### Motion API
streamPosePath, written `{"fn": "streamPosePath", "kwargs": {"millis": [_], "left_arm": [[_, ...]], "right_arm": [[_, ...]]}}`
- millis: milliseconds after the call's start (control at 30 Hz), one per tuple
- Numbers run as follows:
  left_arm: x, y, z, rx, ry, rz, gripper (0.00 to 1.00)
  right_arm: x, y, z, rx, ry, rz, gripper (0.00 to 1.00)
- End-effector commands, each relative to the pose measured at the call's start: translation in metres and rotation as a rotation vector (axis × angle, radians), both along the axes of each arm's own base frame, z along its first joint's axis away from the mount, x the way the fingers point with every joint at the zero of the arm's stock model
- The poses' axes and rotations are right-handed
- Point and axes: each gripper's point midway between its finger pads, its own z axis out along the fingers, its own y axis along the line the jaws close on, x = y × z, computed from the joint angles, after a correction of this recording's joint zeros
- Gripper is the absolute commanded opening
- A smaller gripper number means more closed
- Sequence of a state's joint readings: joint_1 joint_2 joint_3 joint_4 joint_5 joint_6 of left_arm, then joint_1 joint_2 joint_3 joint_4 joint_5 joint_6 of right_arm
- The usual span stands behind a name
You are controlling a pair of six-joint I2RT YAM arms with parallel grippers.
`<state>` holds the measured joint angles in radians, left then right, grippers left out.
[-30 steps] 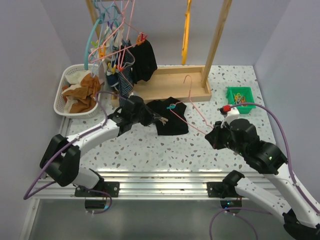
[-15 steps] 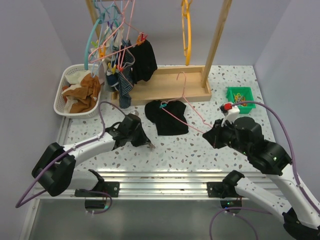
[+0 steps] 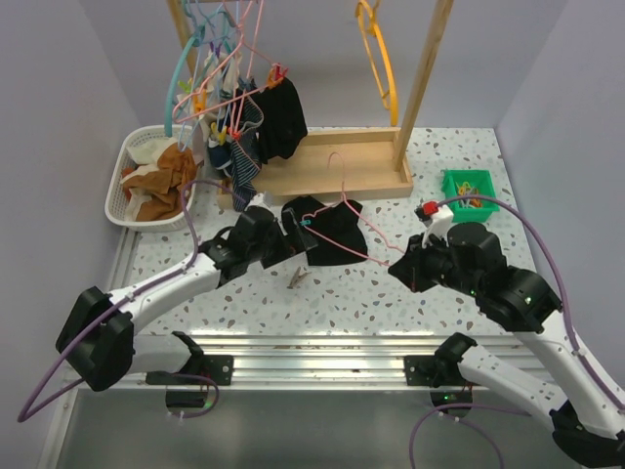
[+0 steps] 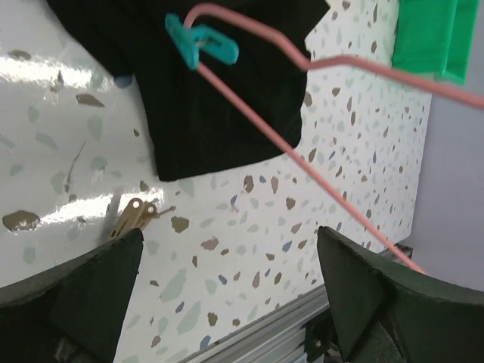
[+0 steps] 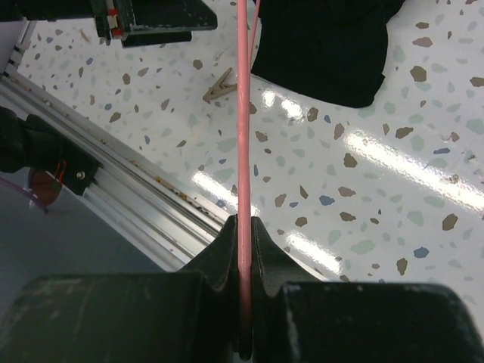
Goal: Remove the underwear clipped to the hanger
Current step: Place the clamp at the center of the board, then remove the underwear from the hanger.
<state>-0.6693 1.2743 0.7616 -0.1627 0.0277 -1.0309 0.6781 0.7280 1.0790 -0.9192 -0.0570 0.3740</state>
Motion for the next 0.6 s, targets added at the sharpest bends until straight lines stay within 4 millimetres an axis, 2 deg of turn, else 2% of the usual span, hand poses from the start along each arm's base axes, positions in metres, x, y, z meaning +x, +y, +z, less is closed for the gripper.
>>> {"fn": "streamPosePath", "kwargs": {"millis": [0, 200, 233, 400, 433, 567], "left_arm": [[0.026, 0.012, 0.023, 0.042, -0.093, 0.115, 1.0], [0.045, 0.018, 0.012, 0.125, -0.105, 0.169, 0.99], [0.051, 0.016, 0.017, 0.124, -0.121, 0.174, 0.98], [0.072, 0.019, 0.015, 0.227, -0.162, 0.196, 0.91], [0.076, 0.019, 0.02, 0.235, -0.172, 0.203, 0.9], [0.086, 0.024, 0.014, 0.313, -0.187, 0.21, 0.86]], "right_arm": [[0.002, 0.015, 0.016, 0.056, -0.042, 0.071, 0.0], [0.002, 0.022, 0.01, 0.068, -0.026, 0.093, 0.0], [0.002, 0.023, 0.009, 0.067, -0.022, 0.097, 0.0], [0.001, 0.026, 0.01, 0.08, -0.02, 0.11, 0.0], [0.001, 0.027, 0.01, 0.083, -0.019, 0.11, 0.0], [0.001, 0.029, 0.013, 0.095, -0.02, 0.117, 0.0]]}}
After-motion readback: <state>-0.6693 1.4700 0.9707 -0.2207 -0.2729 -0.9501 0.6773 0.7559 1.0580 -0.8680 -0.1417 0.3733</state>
